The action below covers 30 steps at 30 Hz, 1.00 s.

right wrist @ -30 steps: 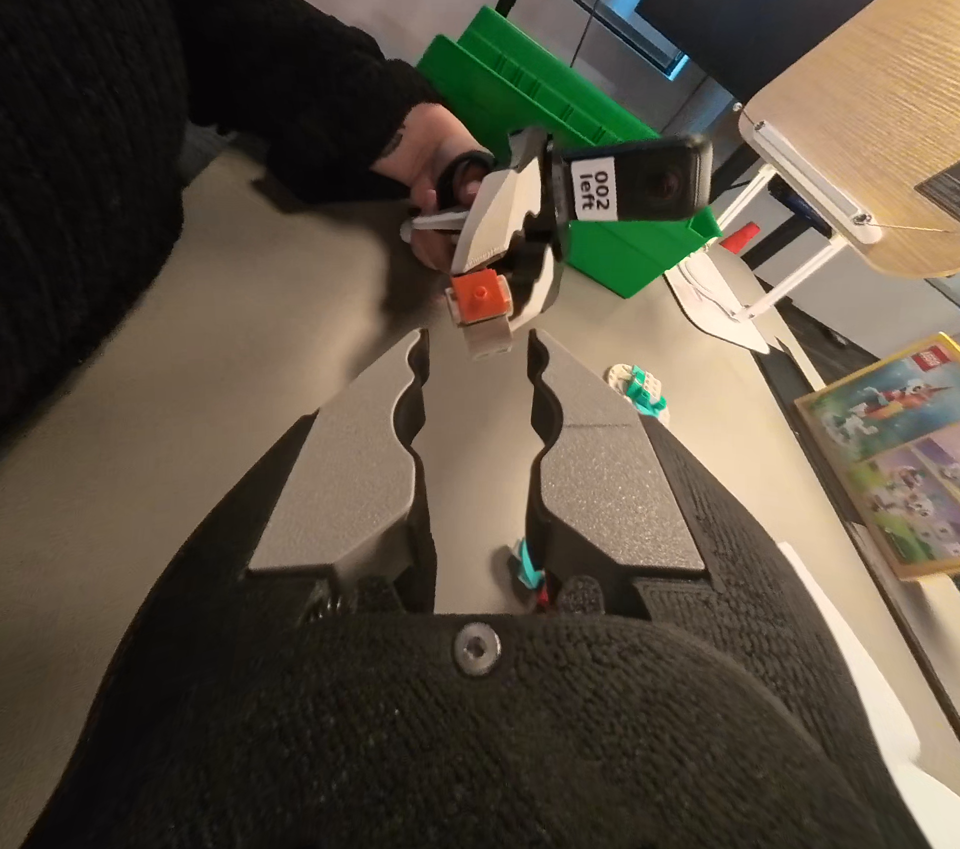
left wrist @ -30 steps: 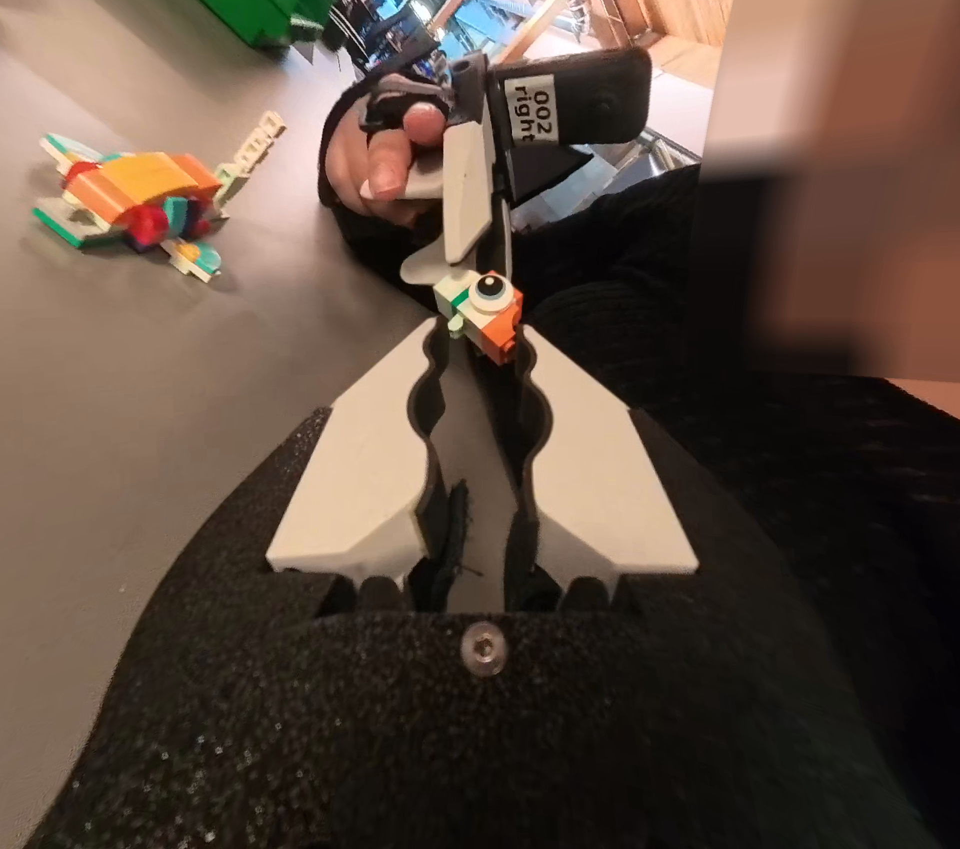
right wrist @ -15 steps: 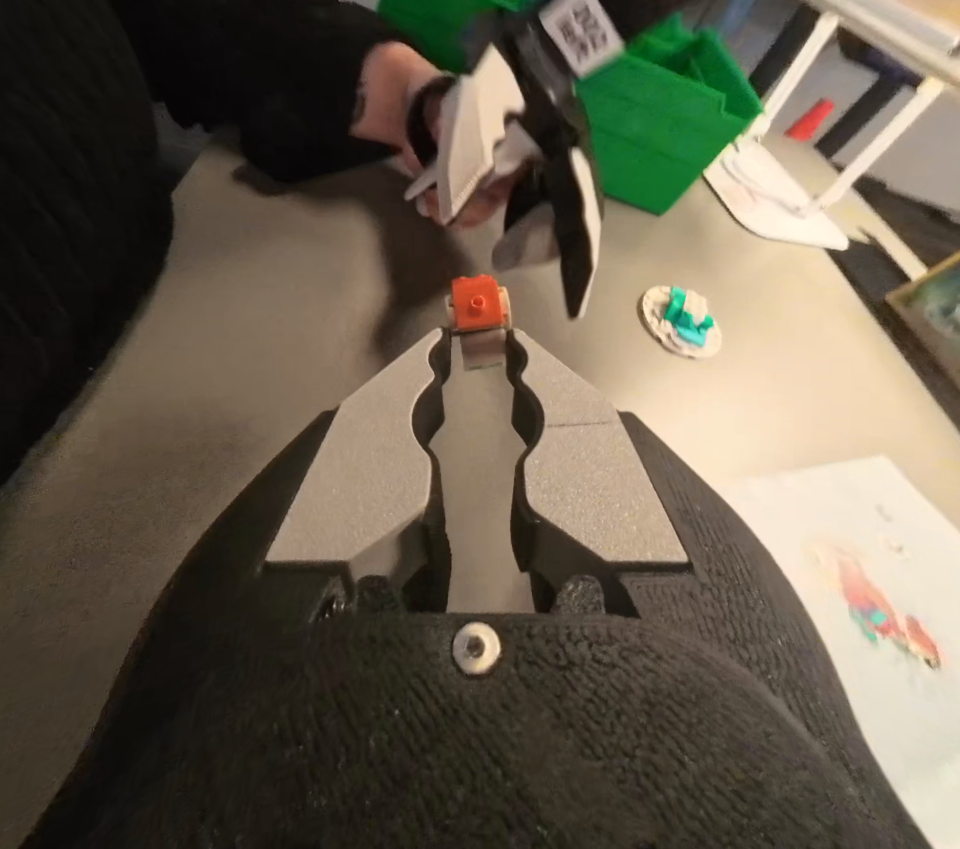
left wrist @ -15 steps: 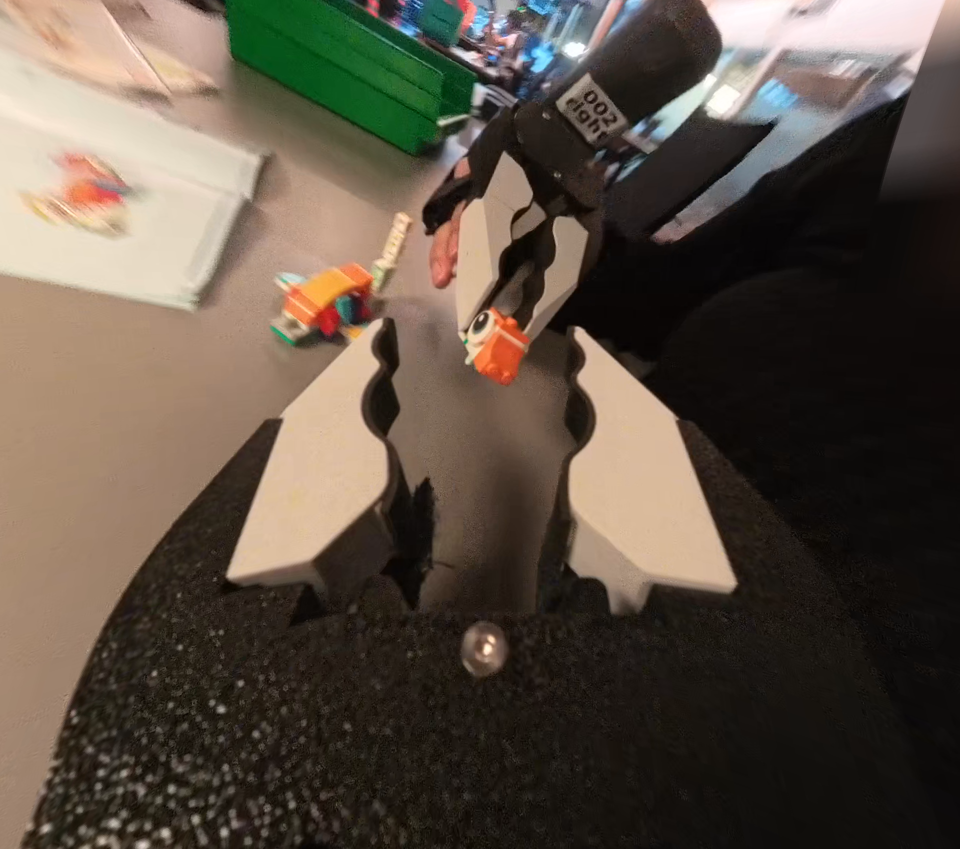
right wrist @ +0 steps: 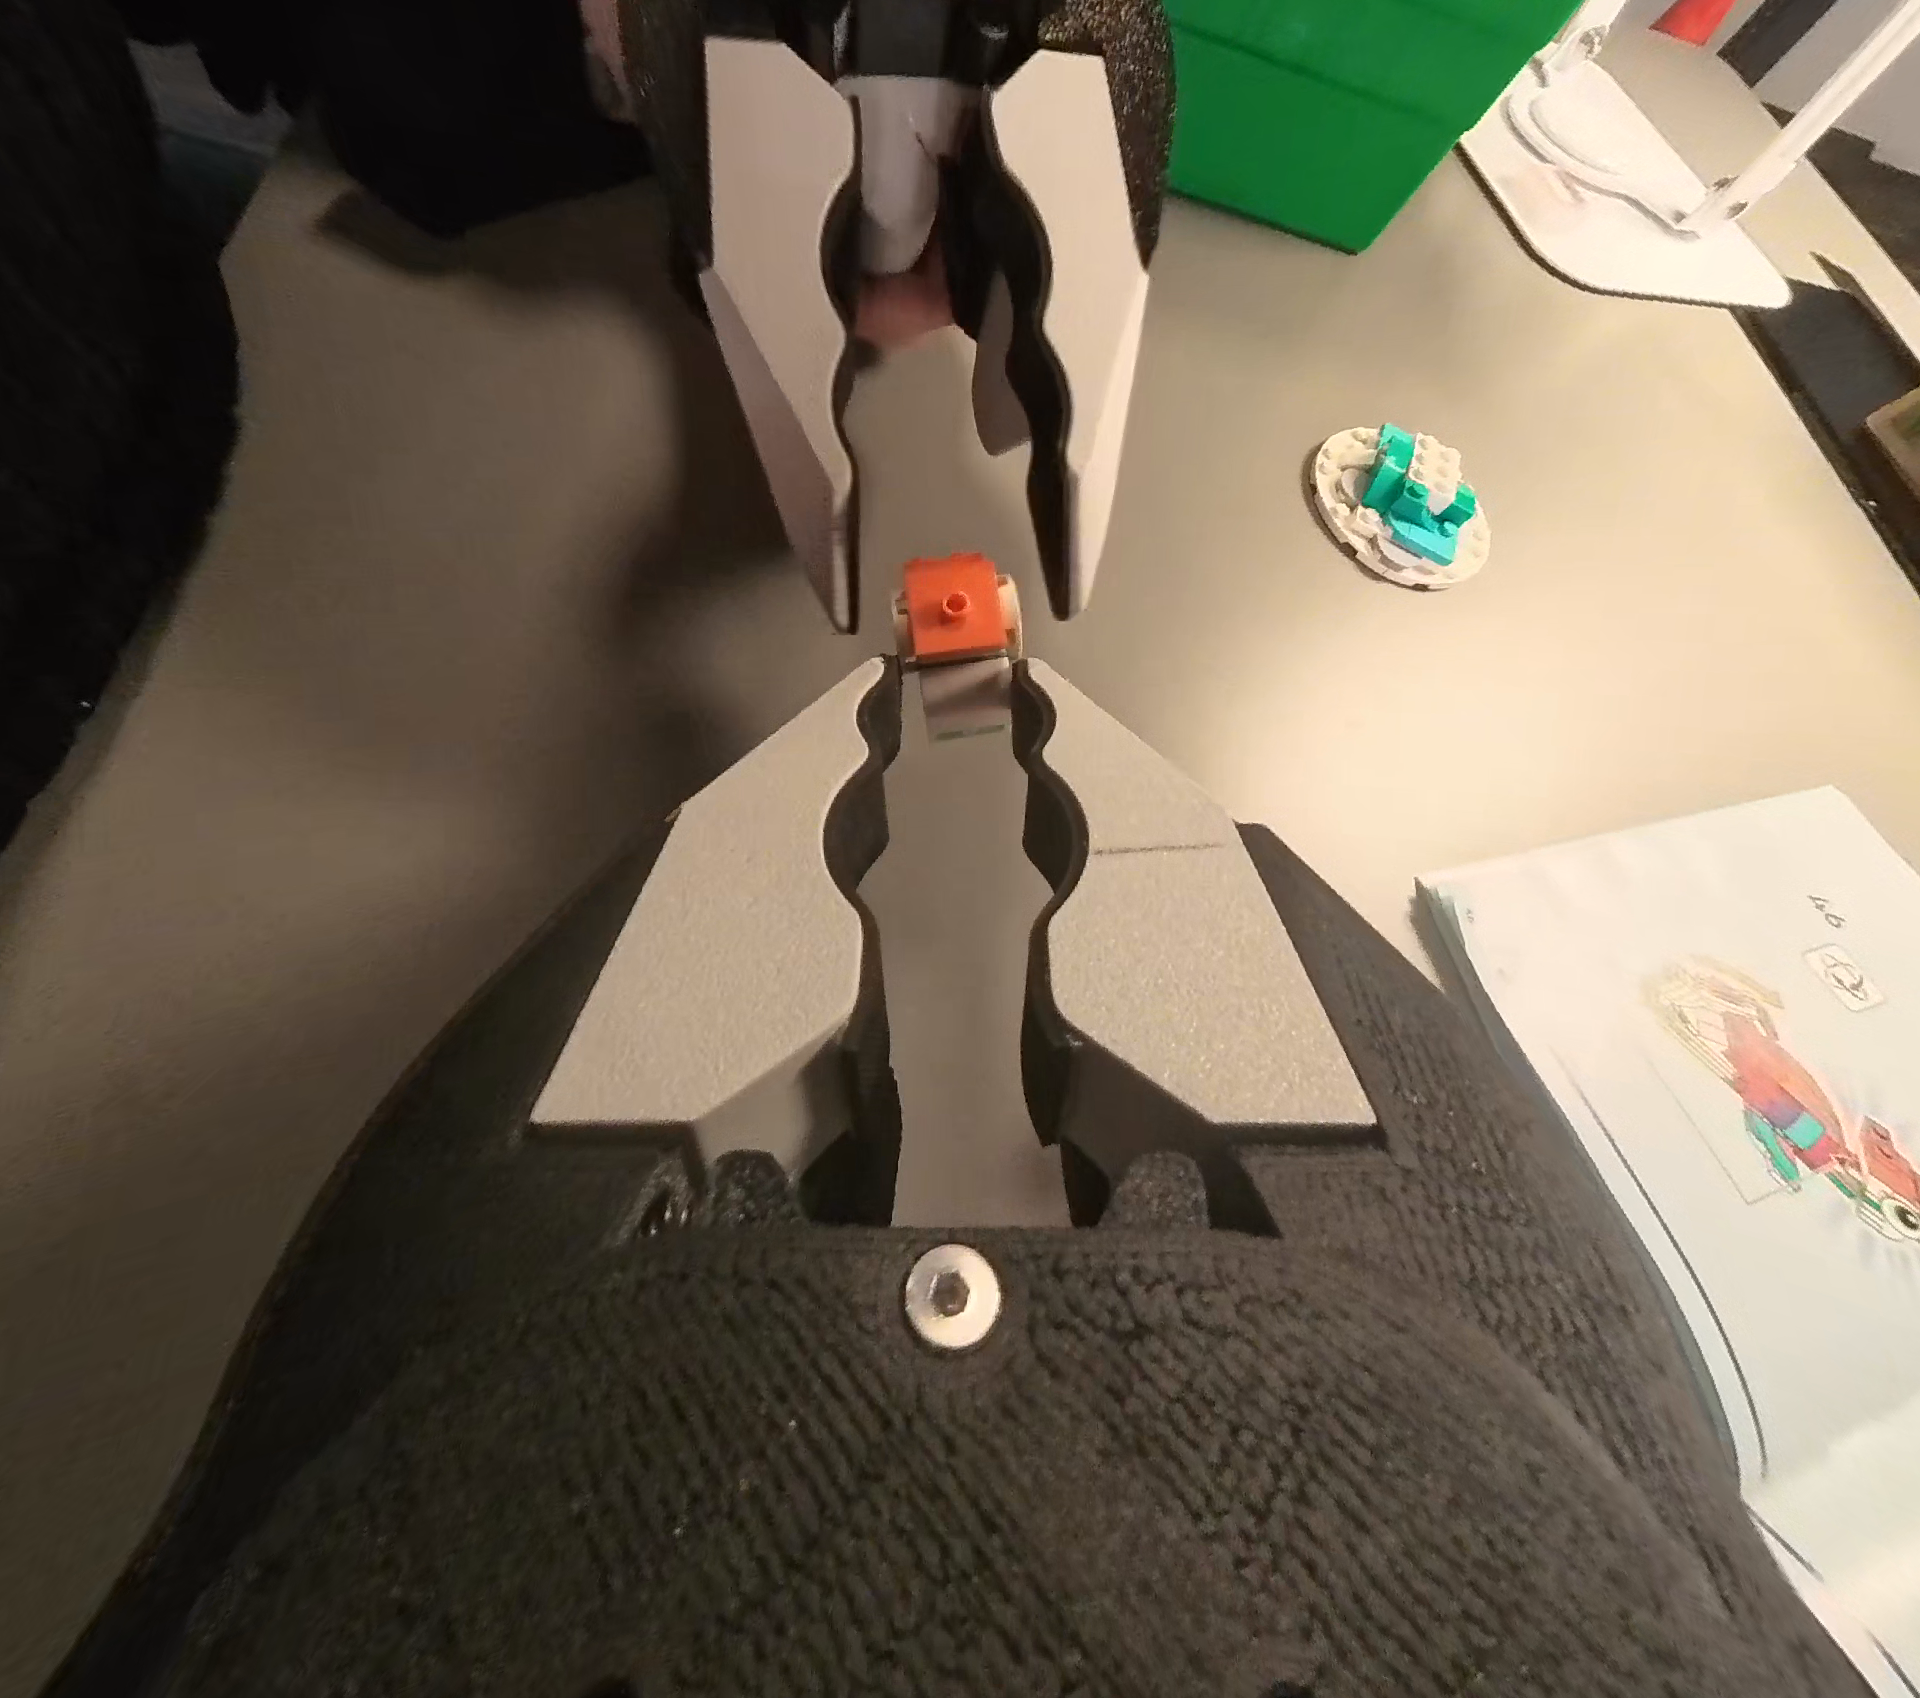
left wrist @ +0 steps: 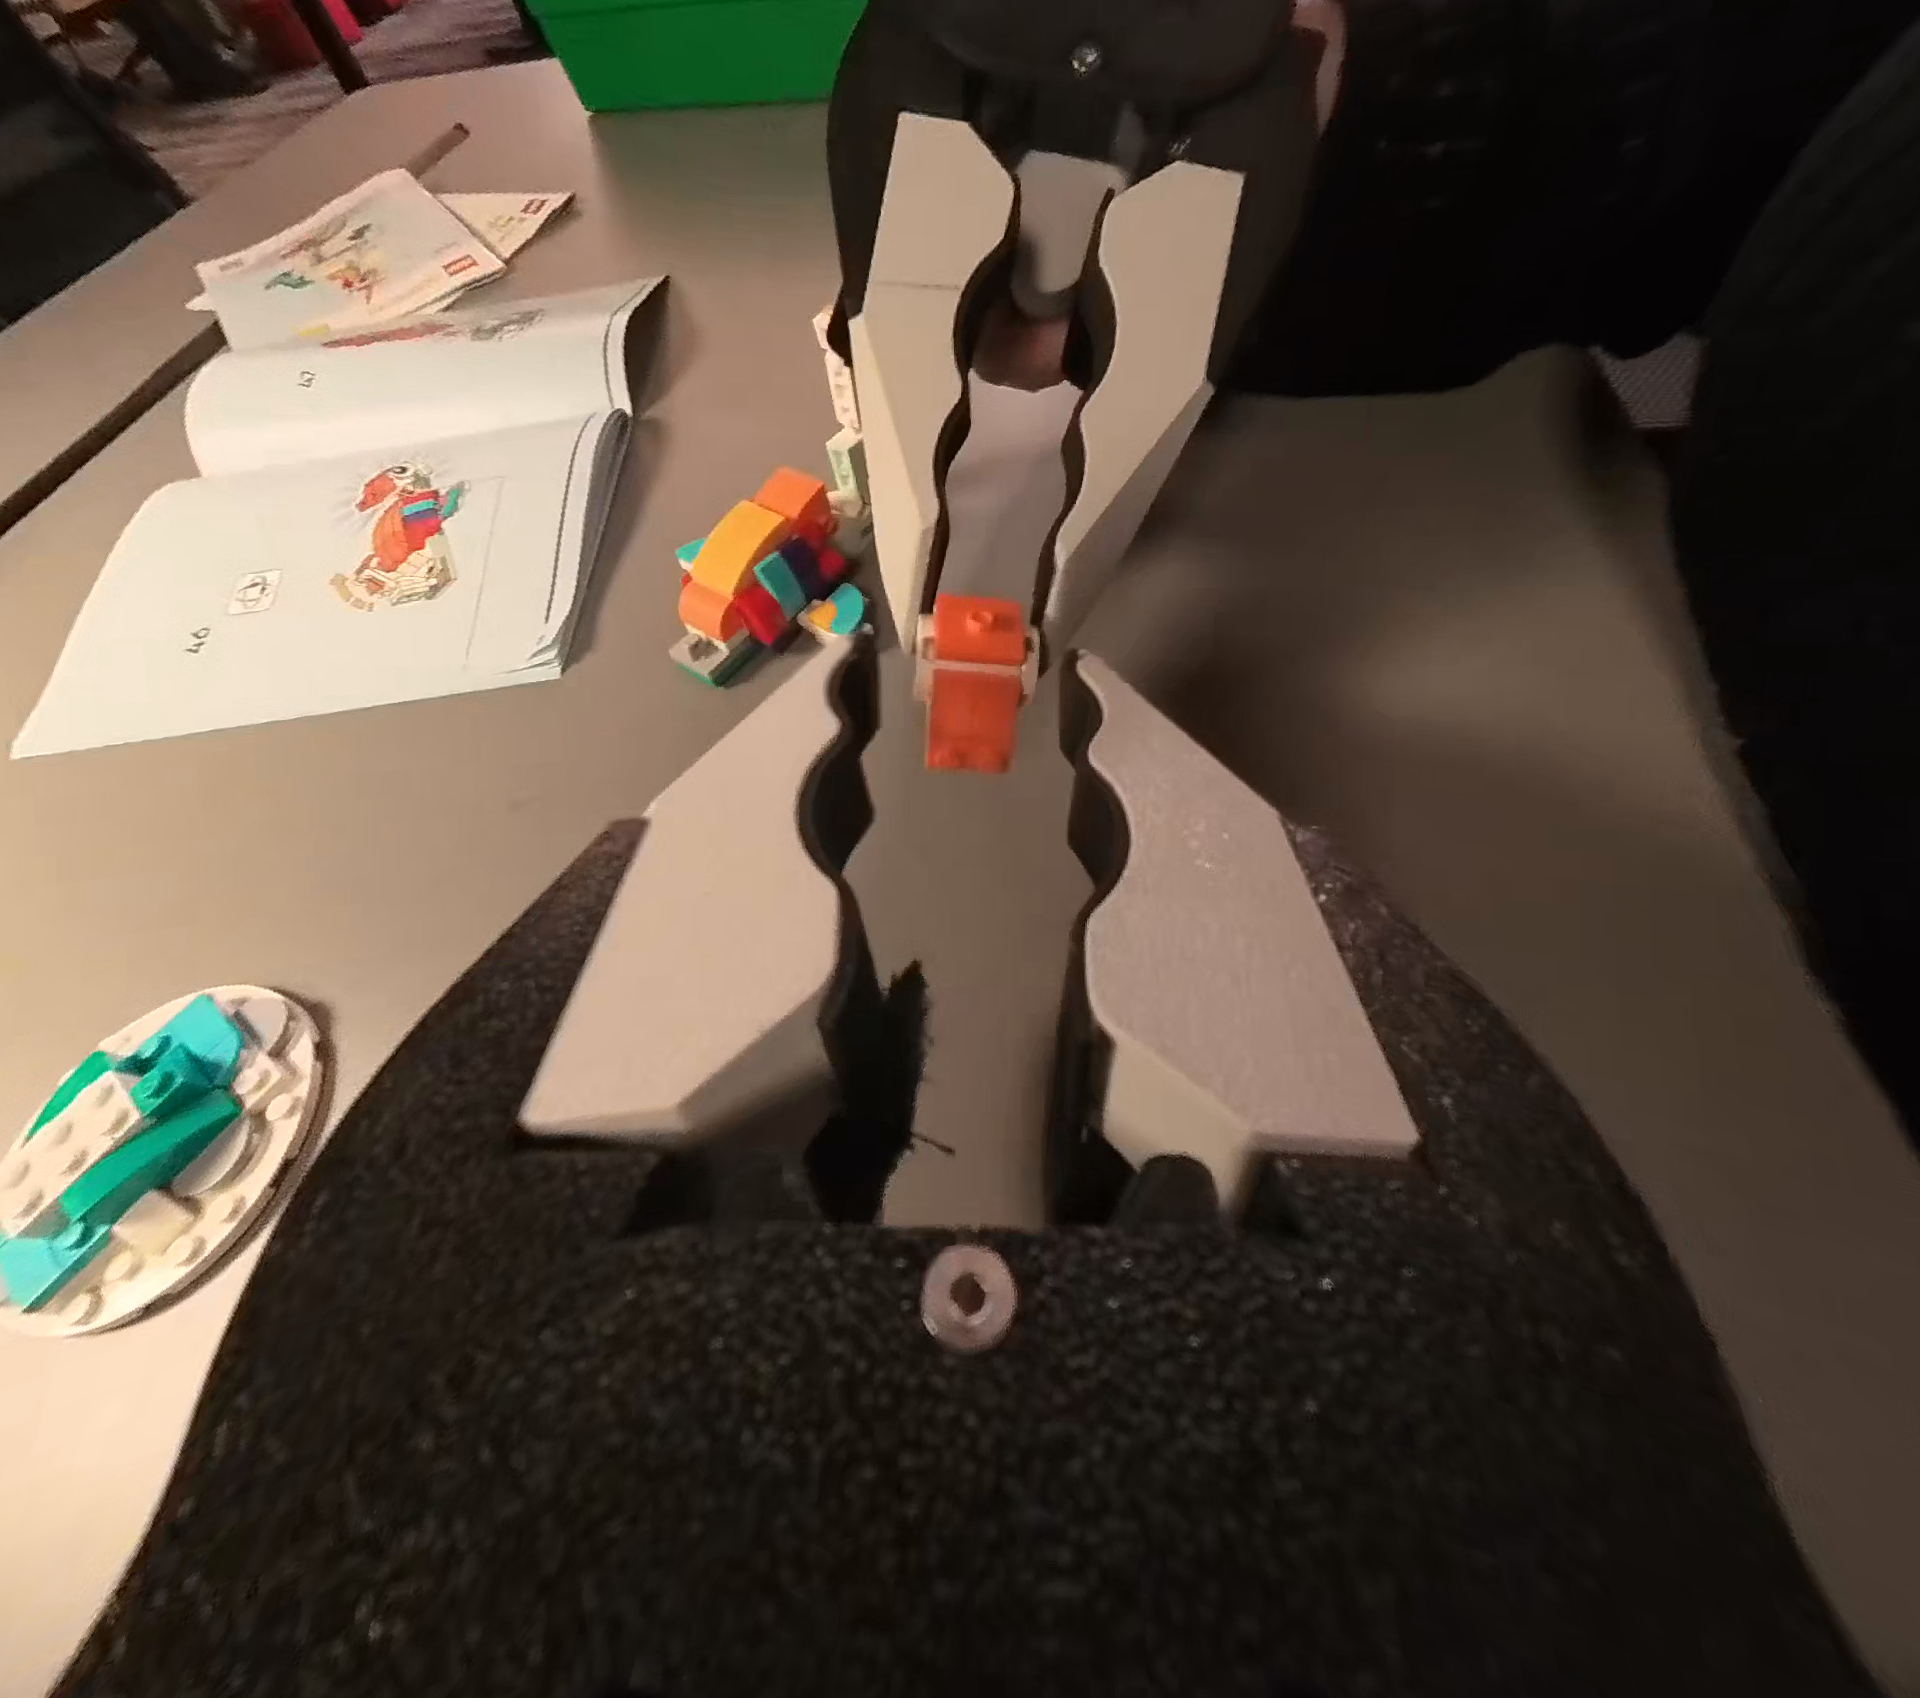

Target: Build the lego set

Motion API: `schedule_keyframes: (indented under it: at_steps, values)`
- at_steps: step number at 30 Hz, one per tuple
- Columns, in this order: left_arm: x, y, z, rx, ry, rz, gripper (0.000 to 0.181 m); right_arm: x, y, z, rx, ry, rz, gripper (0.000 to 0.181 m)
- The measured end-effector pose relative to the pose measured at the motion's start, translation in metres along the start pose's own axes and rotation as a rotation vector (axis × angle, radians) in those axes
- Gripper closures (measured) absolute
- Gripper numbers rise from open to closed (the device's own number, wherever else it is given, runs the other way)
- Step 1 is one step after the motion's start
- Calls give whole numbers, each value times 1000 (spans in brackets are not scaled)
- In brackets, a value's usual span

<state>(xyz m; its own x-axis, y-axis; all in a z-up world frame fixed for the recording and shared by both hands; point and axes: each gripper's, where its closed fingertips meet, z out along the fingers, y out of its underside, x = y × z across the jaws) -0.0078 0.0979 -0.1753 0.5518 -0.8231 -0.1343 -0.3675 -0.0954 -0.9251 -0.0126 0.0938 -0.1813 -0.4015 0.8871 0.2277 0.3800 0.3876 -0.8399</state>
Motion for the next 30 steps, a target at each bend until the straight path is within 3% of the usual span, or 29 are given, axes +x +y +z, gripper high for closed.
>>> schedule_keyframes:
  at_steps: [4, 15, 18, 21, 23, 26, 30]
  values:
    - [-1, 2, 1, -11, -15, 26, 159, 1, -2, -1, 14, 5, -1, 162]
    - [-1, 2, 2, -21, -40, 102, 160, 1, -3, -1, 24, 19, -32, 162]
    - [-8, 0, 0, -26, -105, 166, 160, 5, -12, -12, 81, 46, -63, 160]
    - [-20, -1, -5, -30, -196, 236, 160, 22, -20, -33, 159, 134, -55, 155]
    - [-28, -5, -10, -11, -254, 259, 160, 48, -23, -51, 217, 288, -44, 140]
    - [-38, -12, -17, 20, -329, 287, 160, 72, -12, -73, 220, 439, -3, 128]
    - [-45, -21, -25, 69, -406, 331, 160, 76, 27, -70, 97, 412, 151, 122]
